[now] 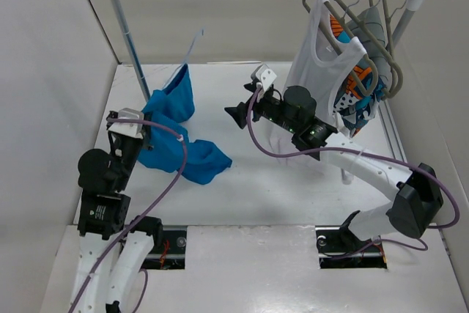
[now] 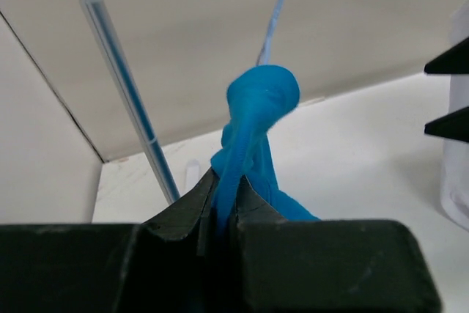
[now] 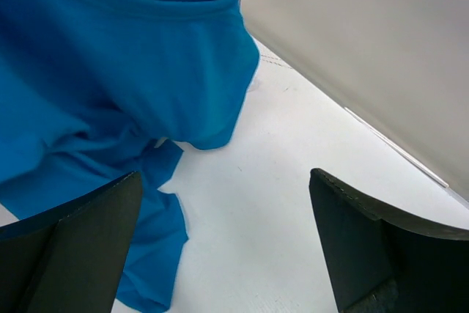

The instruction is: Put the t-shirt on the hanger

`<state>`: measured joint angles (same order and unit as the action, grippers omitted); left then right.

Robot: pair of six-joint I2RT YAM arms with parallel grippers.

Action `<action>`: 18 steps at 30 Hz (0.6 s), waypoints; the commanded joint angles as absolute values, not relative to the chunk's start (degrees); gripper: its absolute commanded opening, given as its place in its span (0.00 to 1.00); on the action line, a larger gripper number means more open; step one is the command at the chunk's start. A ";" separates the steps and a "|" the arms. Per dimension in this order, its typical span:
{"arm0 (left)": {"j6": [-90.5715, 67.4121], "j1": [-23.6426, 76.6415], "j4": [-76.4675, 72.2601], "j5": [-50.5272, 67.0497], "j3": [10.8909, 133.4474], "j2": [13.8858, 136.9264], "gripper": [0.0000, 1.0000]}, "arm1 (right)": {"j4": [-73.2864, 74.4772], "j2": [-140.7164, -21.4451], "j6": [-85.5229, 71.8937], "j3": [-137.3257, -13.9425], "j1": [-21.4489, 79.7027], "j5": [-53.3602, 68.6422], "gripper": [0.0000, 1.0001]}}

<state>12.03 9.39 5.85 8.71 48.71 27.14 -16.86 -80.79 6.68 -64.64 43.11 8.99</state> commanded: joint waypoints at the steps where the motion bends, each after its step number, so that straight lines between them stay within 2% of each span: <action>1: 11.43 8.70 -2.29 8.09 54.30 24.79 0.00 | -17.40 -79.54 7.65 -64.51 43.15 7.92 1.00; 9: 6.95 6.24 -3.52 9.32 57.13 21.98 0.00 | -16.87 -79.54 8.17 -65.65 43.15 7.91 1.00; 13: 5.54 5.62 -4.92 9.32 57.13 21.97 0.00 | -16.87 -83.22 8.17 -67.93 43.15 9.49 1.00; 18: 3.43 5.01 -5.80 10.63 57.66 21.97 0.00 | -18.28 -87.79 17.21 -75.40 47.54 9.49 1.00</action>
